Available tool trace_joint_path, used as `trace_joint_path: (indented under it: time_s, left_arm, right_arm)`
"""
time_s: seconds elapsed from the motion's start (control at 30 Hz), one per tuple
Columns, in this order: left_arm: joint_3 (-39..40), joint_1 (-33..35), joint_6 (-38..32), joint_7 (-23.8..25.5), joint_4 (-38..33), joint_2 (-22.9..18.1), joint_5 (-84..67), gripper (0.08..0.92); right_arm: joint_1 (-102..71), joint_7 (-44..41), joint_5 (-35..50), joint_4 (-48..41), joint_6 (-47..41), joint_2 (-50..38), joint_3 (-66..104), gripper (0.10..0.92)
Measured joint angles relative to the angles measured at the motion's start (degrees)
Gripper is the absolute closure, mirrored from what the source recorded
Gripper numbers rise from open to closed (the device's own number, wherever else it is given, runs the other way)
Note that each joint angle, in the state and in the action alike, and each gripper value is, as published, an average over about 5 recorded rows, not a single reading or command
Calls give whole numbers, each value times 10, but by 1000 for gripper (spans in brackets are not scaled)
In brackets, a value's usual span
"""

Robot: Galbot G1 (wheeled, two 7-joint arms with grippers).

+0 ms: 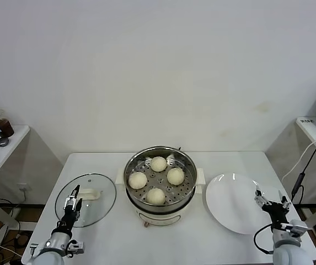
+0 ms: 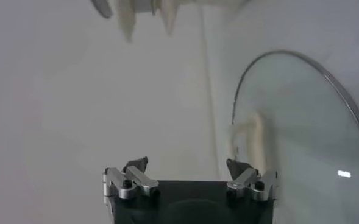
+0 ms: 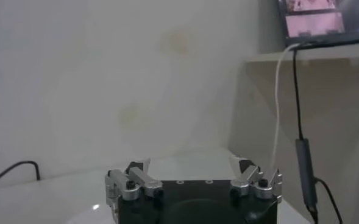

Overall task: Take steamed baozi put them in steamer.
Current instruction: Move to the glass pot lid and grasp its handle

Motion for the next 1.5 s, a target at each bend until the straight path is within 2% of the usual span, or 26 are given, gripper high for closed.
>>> trace_joint_path:
  time_s: [0.7, 1.37, 1.5]
  left_arm:
    - [32, -77, 17, -11, 88, 10, 19, 177]
    - [48, -137, 21, -61, 165, 7, 18, 179]
    - [50, -142, 17, -58, 175, 11, 12, 229]
  right_arm:
    - [-10, 4, -17, -9, 5, 18, 8, 203]
    - [-19, 5, -27, -8, 8, 28, 10, 203]
    - [-19, 5, -29, -8, 8, 29, 9, 203]
